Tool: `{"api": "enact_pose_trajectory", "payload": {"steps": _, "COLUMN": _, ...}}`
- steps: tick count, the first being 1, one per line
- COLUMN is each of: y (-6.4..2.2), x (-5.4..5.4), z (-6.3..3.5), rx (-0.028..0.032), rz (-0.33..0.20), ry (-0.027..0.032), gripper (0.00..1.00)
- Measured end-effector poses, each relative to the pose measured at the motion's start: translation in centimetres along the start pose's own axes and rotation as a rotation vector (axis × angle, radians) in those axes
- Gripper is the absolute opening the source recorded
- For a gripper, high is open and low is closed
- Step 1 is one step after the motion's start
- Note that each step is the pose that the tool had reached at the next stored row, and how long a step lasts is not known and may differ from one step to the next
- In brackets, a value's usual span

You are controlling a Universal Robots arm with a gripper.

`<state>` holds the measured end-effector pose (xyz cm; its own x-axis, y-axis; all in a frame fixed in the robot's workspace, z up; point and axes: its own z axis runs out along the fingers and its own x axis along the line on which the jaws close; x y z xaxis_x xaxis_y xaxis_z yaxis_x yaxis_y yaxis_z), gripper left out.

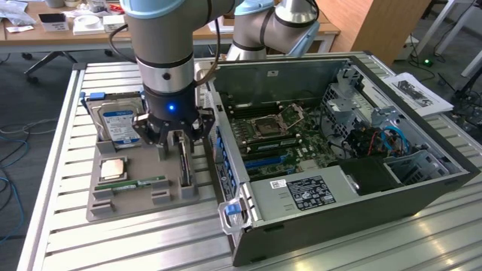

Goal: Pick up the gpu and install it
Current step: 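Pick up the gpu and move the gpu toward the slot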

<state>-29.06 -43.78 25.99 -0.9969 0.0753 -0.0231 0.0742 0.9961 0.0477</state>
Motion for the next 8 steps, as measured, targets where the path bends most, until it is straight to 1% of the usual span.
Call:
{"api": "enact_pose_trajectory", "payload": {"steps": 2, "y": -0.01, "x": 0.0, "z": 0.18, "rx": 0.0, "rz": 0.0, "ry": 0.0, "gripper": 0.55}}
{"api": "enact_pose_trajectory", "payload": {"steps": 5, "y": -0.01, "x": 0.0, "z": 0.2, "rx": 0.0002, "rz": 0.0, "ry": 0.0002, "gripper": 0.55}}
{"api": "enact_pose_trajectory", "payload": {"steps": 8, "y": -0.02, "x": 0.01, "z": 0.53, "rx": -0.0001, "rz": 0.0, "ry": -0.0001, "gripper": 0.55}}
